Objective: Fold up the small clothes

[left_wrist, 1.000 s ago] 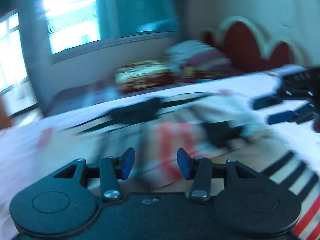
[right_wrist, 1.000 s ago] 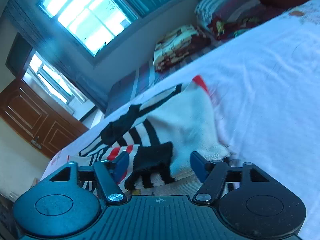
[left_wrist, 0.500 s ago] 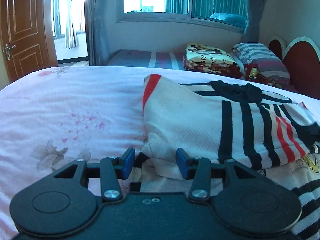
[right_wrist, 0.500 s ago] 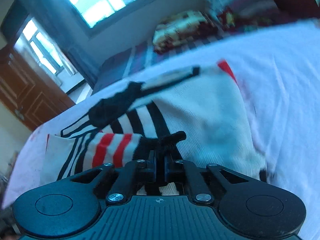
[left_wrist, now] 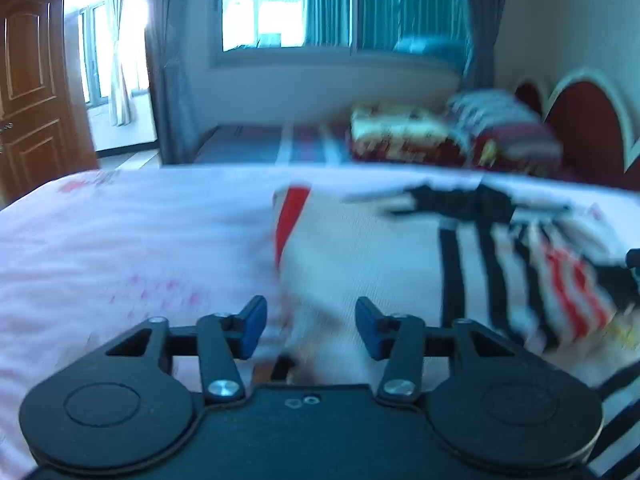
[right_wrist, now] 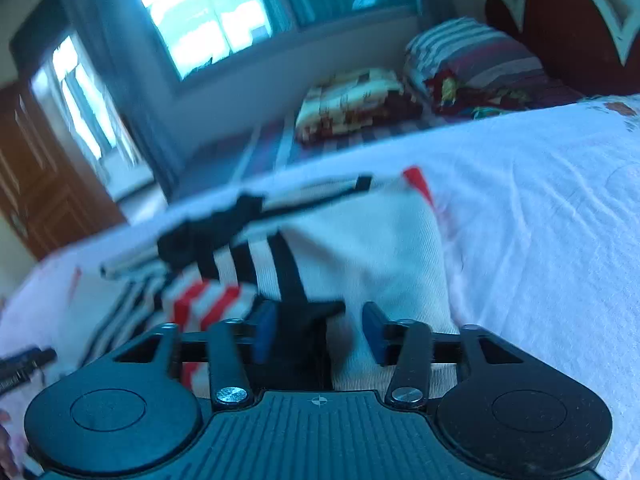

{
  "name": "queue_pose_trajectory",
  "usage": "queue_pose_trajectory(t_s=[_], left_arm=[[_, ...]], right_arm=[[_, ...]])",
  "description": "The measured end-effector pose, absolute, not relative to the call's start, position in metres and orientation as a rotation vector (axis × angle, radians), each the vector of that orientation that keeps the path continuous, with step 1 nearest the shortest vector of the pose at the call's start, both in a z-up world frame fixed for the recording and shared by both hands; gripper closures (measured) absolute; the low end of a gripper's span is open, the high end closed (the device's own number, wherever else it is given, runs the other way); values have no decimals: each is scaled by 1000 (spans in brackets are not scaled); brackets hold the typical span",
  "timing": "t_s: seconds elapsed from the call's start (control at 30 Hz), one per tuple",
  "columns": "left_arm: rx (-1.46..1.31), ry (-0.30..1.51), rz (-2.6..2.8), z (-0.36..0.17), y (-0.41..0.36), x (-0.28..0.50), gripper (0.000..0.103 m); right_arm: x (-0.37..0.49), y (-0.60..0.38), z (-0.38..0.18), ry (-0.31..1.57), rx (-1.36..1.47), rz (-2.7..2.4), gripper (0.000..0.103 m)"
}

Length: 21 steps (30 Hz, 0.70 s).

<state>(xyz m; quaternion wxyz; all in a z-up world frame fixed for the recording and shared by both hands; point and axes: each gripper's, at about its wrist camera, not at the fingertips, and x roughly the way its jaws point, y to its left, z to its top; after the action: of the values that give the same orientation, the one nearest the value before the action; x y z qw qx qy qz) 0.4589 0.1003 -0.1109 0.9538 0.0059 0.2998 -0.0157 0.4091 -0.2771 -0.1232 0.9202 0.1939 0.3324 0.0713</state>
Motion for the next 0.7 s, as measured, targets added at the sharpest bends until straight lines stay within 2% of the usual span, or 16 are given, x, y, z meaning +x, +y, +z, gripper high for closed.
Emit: queue_pose_trajectory(t_s=[0.07, 0.23, 0.3, 0.33, 0.37, 0.47, 0.53, 0.63, 0.7], left_arm=[[6, 618, -51, -108, 102, 476, 48], [-1, 697, -91, -115, 112, 532, 51], [-46, 764, -132, -126, 118, 551, 59], [-59, 761, -138, -129, 121, 554, 76], [-60, 739, -131, -129, 123, 554, 90], [-154, 679, -97, -123, 146, 548, 94], [-111, 701, -47, -129, 153, 549, 101], [-69, 748, -26, -141, 159, 550, 99], [-94, 717, -50, -133, 161, 540, 78]], right_arm=[[419, -286, -120, 686, 439, 128, 55], [437, -292, -118, 713, 440, 142, 55], [439, -290, -122, 721, 444, 141, 55], [439, -290, -123, 725, 450, 139, 55], [438, -289, -125, 726, 454, 138, 55], [435, -285, -128, 727, 463, 145, 55], [434, -281, -131, 734, 456, 151, 55], [432, -275, -135, 736, 440, 144, 55], [430, -277, -133, 730, 457, 146, 55]])
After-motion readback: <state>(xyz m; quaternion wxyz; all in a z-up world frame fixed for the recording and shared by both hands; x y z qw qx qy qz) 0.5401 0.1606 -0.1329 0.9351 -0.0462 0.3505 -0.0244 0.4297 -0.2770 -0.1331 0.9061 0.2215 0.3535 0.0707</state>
